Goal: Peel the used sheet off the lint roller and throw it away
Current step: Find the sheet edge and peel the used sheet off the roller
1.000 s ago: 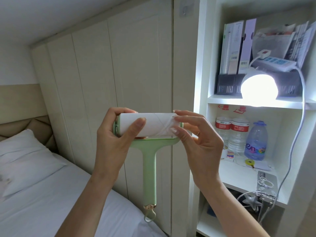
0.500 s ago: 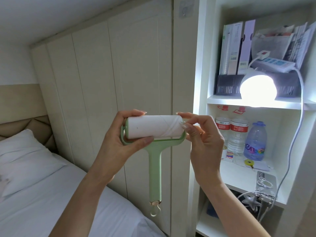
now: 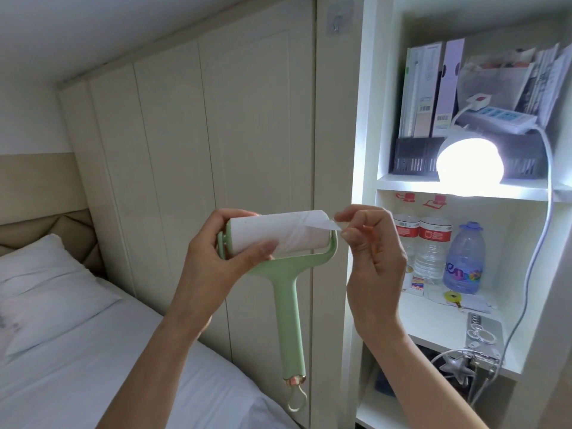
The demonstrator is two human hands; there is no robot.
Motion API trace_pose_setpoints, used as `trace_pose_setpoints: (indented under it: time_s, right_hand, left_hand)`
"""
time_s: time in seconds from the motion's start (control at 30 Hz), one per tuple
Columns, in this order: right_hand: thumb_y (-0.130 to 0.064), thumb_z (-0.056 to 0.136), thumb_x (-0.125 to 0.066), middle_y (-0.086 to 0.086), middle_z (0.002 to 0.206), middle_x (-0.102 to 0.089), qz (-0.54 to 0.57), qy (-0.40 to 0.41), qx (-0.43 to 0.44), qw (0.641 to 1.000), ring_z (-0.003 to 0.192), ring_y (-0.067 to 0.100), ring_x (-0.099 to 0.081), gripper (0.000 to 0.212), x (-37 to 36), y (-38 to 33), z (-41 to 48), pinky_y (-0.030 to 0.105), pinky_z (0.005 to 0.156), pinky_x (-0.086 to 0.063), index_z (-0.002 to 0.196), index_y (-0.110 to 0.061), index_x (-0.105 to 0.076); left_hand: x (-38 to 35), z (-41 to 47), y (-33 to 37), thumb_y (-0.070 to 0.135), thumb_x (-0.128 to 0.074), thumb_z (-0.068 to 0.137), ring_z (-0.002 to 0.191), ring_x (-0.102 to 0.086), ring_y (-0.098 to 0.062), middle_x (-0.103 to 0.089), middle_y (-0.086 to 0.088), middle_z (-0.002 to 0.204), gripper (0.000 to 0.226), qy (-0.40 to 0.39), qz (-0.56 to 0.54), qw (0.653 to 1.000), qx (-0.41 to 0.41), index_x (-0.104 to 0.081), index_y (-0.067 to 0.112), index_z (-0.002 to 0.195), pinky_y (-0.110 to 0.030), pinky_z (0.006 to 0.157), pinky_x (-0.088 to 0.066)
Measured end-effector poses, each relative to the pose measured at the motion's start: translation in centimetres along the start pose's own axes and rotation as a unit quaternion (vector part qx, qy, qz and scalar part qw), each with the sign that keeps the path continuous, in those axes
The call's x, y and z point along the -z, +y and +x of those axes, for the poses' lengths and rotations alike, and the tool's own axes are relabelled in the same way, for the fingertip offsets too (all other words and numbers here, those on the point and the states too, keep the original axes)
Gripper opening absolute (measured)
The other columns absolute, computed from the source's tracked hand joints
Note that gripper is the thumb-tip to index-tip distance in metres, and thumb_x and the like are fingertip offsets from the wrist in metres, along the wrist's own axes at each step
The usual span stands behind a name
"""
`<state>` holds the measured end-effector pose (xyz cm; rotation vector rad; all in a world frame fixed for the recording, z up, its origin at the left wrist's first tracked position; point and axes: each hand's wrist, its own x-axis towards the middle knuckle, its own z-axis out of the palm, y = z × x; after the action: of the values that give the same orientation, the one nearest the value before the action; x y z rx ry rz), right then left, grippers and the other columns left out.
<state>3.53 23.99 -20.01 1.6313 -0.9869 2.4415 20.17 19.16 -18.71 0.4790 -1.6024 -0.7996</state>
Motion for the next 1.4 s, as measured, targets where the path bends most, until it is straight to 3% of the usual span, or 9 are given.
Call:
trace_pose_setpoints:
  time_s: [0.23,0.43,0.57,0.7,0.93,1.1,1.2,1.3,1.4]
  right_hand:
    - [0.003,0.085,-0.047,-0.003,0.075,-0.068,0.123,-0.033,-0.044,0.991,0.055,0.015,-0.055,0.023,0.0,-0.7,0.1,0.023,0.058,-0.046,0.075,-0.017,-0.051]
    - [-0.002,0.082,-0.059,0.005,0.072,-0.064,0.151,-0.057,-0.080,0.984,0.063,0.020,-0.062,0.011,0.2,-0.3,0.1,0.030,0.067,-0.054,0.081,-0.013,-0.056]
    - [0.009,0.073,-0.069,-0.002,0.076,-0.067,0.125,-0.076,-0.086,0.985,0.073,0.016,-0.063,0.026,0.5,0.1,0.2,0.023,0.071,-0.053,0.090,-0.012,-0.065]
    - [0.022,0.071,-0.063,0.009,0.070,-0.064,0.104,-0.032,-0.064,0.992,0.061,0.019,-0.063,0.028,0.3,0.1,0.1,0.021,0.060,-0.052,0.074,-0.005,-0.070]
    - [0.021,0.071,-0.063,0.018,0.069,-0.061,0.107,-0.032,-0.058,0.992,0.056,0.017,-0.061,0.030,0.6,0.0,0.1,0.023,0.059,-0.052,0.069,-0.009,-0.069]
    - [0.015,0.073,-0.068,0.009,0.088,-0.060,-0.074,-0.115,0.035,0.990,0.078,0.013,-0.060,0.035,0.7,0.7,0.1,0.018,0.074,-0.051,0.094,-0.013,-0.071]
    - [0.014,0.072,-0.067,0.004,0.091,-0.052,-0.209,-0.130,0.105,0.963,0.075,0.010,-0.054,0.039,0.3,1.2,-0.5,0.006,0.075,-0.042,0.105,-0.007,-0.069]
    - [0.011,0.071,-0.067,0.001,0.089,-0.044,-0.274,-0.118,0.143,0.944,0.074,0.013,-0.046,0.033,0.0,1.8,-1.1,-0.001,0.073,-0.034,0.101,-0.003,-0.070]
    - [0.008,0.072,-0.066,0.003,0.085,-0.046,-0.288,-0.107,0.142,0.941,0.073,0.016,-0.046,0.020,-0.1,2.1,-1.3,0.002,0.070,-0.034,0.089,-0.002,-0.073]
  left_hand:
    - [-0.4,0.2,-0.6,0.043,-0.072,0.062,0.079,-0.062,-0.004,-0.062,0.017,0.090,0.033,0.018,-0.006,1.000,0.003,-0.059,0.034,0.091,-0.027,0.066,-0.057]
    - [0.1,0.3,-1.0,0.039,-0.076,0.058,0.077,-0.062,0.000,-0.064,0.021,0.091,0.042,0.001,-0.041,0.998,0.042,-0.061,0.040,0.097,-0.017,0.064,-0.052]
    - [0.6,0.2,-1.3,0.029,-0.077,0.057,0.085,-0.066,-0.006,-0.064,0.008,0.100,0.053,-0.044,-0.099,0.991,0.080,-0.061,0.034,0.107,-0.021,0.069,-0.055]
    - [-0.1,0.1,-1.3,0.020,-0.080,0.064,0.075,-0.068,-0.005,-0.062,0.000,0.097,0.046,0.001,-0.090,0.993,0.077,-0.060,0.022,0.105,-0.021,0.061,-0.056]
    - [-0.4,0.4,-1.6,0.040,-0.067,0.062,0.063,-0.067,-0.008,-0.061,-0.007,0.083,0.043,0.072,-0.046,0.992,0.094,-0.055,0.010,0.090,-0.026,0.049,-0.056]
    - [-0.9,0.1,-1.9,0.057,-0.058,0.065,0.067,-0.061,-0.015,-0.054,-0.004,0.075,0.047,0.110,0.007,0.986,0.126,-0.051,0.012,0.078,-0.027,0.047,-0.056]
    - [-0.7,0.2,-2.4,0.071,-0.055,0.071,0.066,-0.059,-0.021,-0.049,-0.004,0.070,0.059,0.128,0.051,0.981,0.139,-0.047,0.013,0.070,-0.041,0.053,-0.059]
    - [-0.6,0.3,-2.6,0.076,-0.047,0.065,0.069,-0.059,-0.028,-0.049,-0.004,0.067,0.062,0.132,0.106,0.975,0.145,-0.046,0.014,0.069,-0.055,0.063,-0.057]
    - [-0.8,0.1,-2.3,0.074,-0.050,0.070,0.062,-0.060,-0.023,-0.049,-0.004,0.066,0.066,0.112,0.102,0.976,0.155,-0.049,0.008,0.073,-0.050,0.057,-0.059]
